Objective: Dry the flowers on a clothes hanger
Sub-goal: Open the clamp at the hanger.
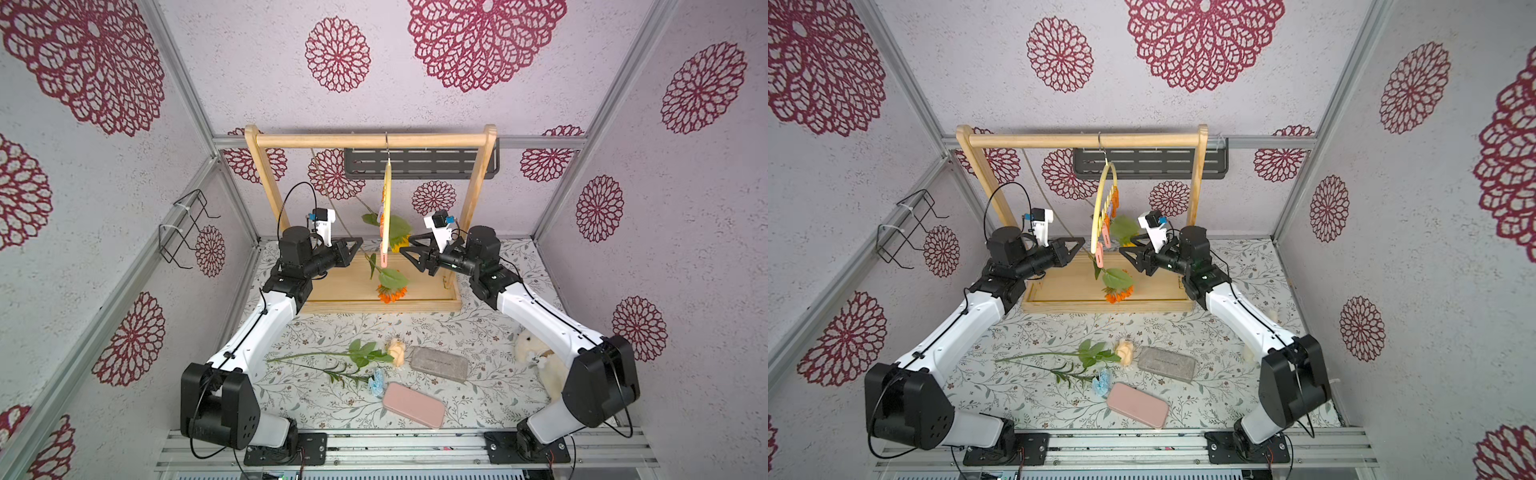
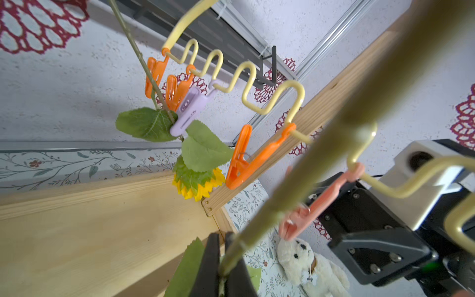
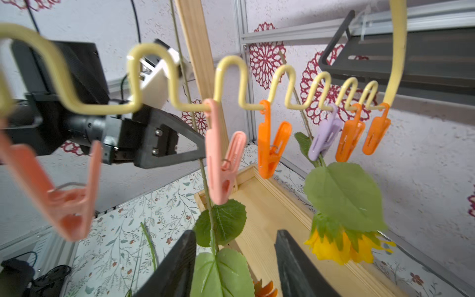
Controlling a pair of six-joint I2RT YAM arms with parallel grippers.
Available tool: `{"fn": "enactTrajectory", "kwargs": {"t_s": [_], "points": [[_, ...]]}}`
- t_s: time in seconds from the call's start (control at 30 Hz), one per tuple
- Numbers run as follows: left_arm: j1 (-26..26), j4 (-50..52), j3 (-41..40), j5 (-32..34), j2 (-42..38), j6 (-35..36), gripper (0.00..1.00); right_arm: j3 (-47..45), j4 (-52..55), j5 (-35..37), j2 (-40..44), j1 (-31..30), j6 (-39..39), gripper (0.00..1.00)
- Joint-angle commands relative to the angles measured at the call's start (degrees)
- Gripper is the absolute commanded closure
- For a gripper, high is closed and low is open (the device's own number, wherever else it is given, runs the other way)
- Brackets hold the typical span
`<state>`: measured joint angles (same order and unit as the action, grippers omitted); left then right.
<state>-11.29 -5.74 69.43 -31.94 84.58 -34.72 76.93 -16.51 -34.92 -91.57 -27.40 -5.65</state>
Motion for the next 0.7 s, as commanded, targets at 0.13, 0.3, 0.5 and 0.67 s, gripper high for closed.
{"fn": "enactTrajectory", "kwargs": {"t_s": [0.13, 0.3, 0.5, 0.67], "points": [[0.7, -7.2, 5.8, -0.4, 9.0, -4.4, 1.00, 13.8, 1.9, 0.9, -8.0, 0.6, -0.3, 0.47], [0.7, -15.1, 8.3, -3.8, 14.9, -10.8, 1.00, 22.2, 6.3, -1.0, -13.4, 0.7, 0.2, 0.35], [0.7, -21.6, 8.5, -5.2, 18.5, -15.6, 1.00, 30.7, 11.6, -4.4, -18.5, 0.9, -0.6, 0.34], [0.7, -20.4, 8.6, -7.3, 18.1, -15.0, 1.00, 39.2, 17.9, -9.0, -23.9, 1.0, -1.6, 0.38]]}}
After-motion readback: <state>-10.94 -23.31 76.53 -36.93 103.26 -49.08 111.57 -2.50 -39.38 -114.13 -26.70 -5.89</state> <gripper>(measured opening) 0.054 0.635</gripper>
